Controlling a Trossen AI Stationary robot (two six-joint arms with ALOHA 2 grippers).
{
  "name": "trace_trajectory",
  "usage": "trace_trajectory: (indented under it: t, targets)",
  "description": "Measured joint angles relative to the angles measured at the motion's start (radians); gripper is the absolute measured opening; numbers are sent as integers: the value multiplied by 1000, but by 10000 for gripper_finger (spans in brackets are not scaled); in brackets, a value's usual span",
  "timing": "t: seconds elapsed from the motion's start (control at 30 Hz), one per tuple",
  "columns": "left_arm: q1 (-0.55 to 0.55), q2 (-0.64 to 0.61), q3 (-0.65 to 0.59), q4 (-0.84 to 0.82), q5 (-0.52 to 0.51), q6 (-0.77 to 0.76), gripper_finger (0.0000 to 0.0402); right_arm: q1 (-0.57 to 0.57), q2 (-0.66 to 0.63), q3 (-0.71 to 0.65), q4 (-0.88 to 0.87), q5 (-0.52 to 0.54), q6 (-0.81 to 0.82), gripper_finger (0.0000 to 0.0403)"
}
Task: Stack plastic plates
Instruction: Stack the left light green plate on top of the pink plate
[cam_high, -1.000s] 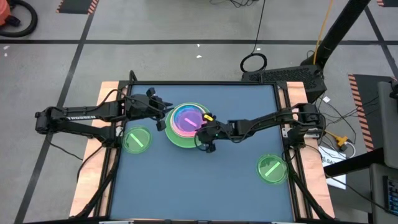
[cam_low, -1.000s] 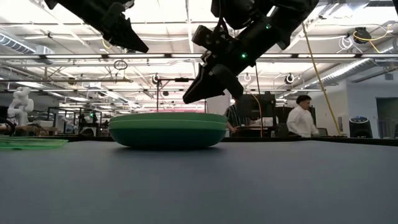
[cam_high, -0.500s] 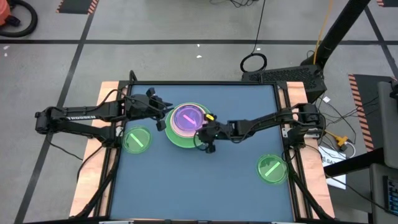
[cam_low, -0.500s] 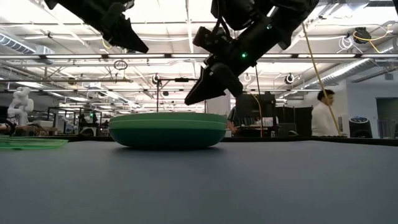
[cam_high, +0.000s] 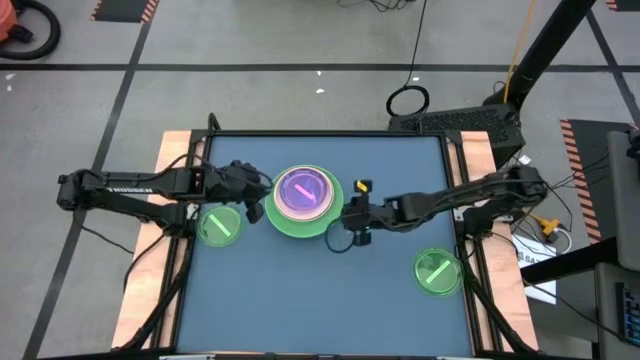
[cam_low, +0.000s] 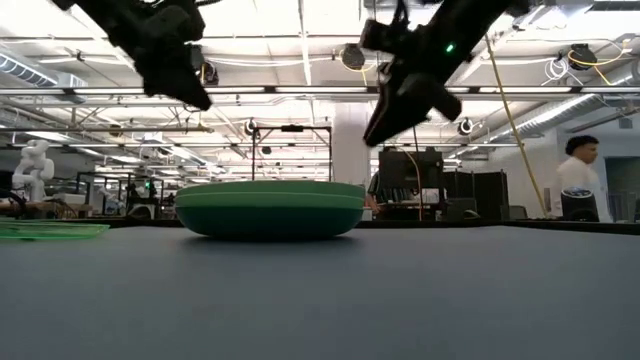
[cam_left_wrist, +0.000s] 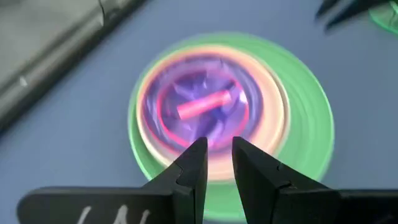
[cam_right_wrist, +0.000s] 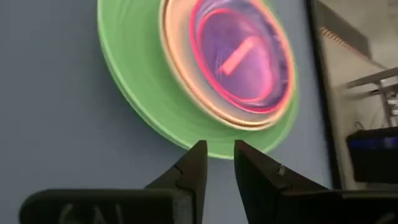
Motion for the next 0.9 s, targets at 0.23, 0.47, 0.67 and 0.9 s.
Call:
trace_trajectory:
  t: [0.23, 0.47, 0.67, 0.9]
  targets:
    - [-127, 0, 0, -185, 0, -361, 81, 26, -175, -79, 10, 51, -20, 73]
    - [-247, 19, 0, -402, 17, -721, 81, 38, -322, -161, 46, 48, 19, 73]
    - [-359, 116, 0, -454, 81, -896, 81, 66, -367, -173, 49, 47, 35, 73]
    - [-440, 269, 0, -452, 117, -955, 81, 96, -369, -173, 54, 47, 35, 73]
